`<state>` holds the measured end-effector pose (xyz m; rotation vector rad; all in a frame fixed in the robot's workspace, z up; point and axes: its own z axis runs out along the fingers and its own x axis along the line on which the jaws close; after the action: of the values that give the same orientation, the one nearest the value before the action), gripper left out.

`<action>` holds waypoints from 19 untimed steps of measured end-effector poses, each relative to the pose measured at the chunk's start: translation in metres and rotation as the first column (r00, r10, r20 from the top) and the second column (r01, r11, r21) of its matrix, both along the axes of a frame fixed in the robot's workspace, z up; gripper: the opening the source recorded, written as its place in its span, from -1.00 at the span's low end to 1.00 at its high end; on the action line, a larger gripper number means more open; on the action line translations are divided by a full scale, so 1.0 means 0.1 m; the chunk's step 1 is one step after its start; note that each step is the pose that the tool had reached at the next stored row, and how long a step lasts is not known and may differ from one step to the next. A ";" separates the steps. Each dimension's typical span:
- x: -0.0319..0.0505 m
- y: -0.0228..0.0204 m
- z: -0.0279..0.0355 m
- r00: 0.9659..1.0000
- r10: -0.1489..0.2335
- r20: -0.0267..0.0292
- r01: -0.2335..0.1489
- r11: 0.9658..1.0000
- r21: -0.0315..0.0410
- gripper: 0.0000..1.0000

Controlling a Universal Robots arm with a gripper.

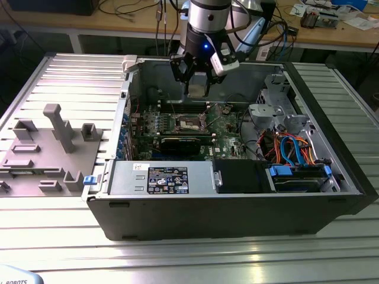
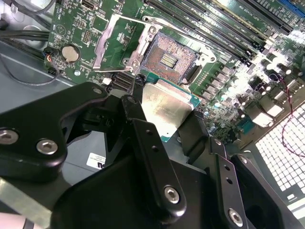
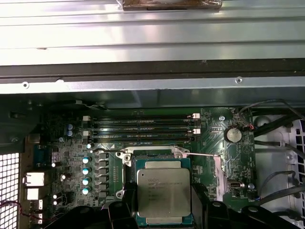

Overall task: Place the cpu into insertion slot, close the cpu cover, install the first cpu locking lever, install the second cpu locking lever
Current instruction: 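Place the cpu into insertion slot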

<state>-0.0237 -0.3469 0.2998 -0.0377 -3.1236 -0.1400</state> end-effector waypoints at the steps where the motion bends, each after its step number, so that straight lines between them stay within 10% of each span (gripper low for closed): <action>1: 0.000 0.000 -0.003 1.000 0.000 0.000 0.000 1.000 0.000 0.08; 19: 0.000 0.000 -0.054 1.000 0.002 0.000 -0.002 1.000 -0.001 0.08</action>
<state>-0.0237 -0.3469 0.2945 -0.0354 -3.1237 -0.1391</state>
